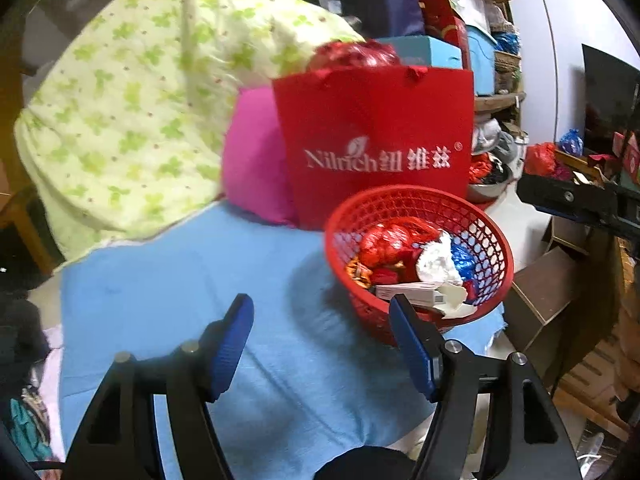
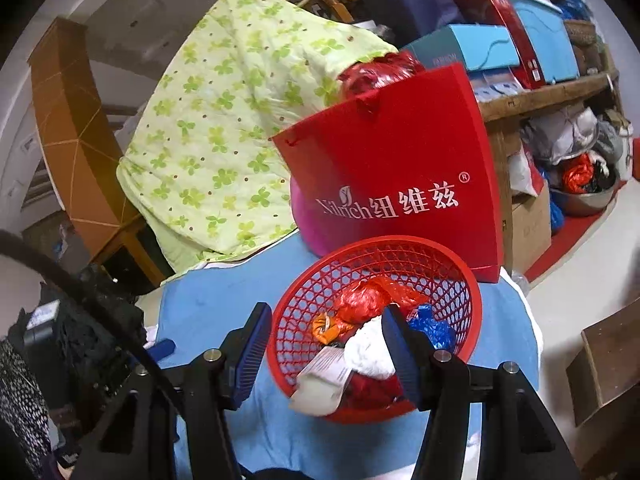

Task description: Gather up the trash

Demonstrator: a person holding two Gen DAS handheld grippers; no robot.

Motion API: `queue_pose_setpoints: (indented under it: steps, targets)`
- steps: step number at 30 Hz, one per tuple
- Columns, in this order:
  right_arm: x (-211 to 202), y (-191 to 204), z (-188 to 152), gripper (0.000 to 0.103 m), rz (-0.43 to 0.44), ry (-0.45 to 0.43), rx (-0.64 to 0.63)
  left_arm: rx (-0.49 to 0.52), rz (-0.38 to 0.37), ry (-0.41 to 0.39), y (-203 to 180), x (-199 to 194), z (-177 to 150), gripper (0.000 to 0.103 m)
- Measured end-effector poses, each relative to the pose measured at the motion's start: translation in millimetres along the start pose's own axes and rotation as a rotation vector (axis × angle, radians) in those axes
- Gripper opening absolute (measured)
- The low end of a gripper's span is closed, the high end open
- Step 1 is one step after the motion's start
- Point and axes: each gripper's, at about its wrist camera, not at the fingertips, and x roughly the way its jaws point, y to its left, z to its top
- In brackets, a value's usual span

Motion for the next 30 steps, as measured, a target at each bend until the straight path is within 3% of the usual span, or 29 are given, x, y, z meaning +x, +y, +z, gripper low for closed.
queue_pose_setpoints:
  steps: [5, 8, 15, 19, 30]
  targets:
    - [-19, 23, -5, 0.061, -0.023, -0.018, -0.053, 0.0, 0.064, -0.038, 9, -27, -1, 0.073]
    - [-30, 43, -7, 0.064, -0.04, -0.03, -0.11, -0.012, 0.097, -0.065, 14, -44, -1, 0.084]
    - [-59, 76, -16, 0.071, -0.098, -0.076, -0.234, -0.01, 0.162, -0.119, 20, -80, 2, 0.084]
    - [-77, 87, -22, 0.071, -0.131, -0.094, -0.286, -0.032, 0.205, -0.143, 23, -99, 1, 0.096]
    - [-118, 110, -25, 0.075, -0.161, -0.136, -0.342, -0.072, 0.289, -0.184, 31, -146, 0, 0.098]
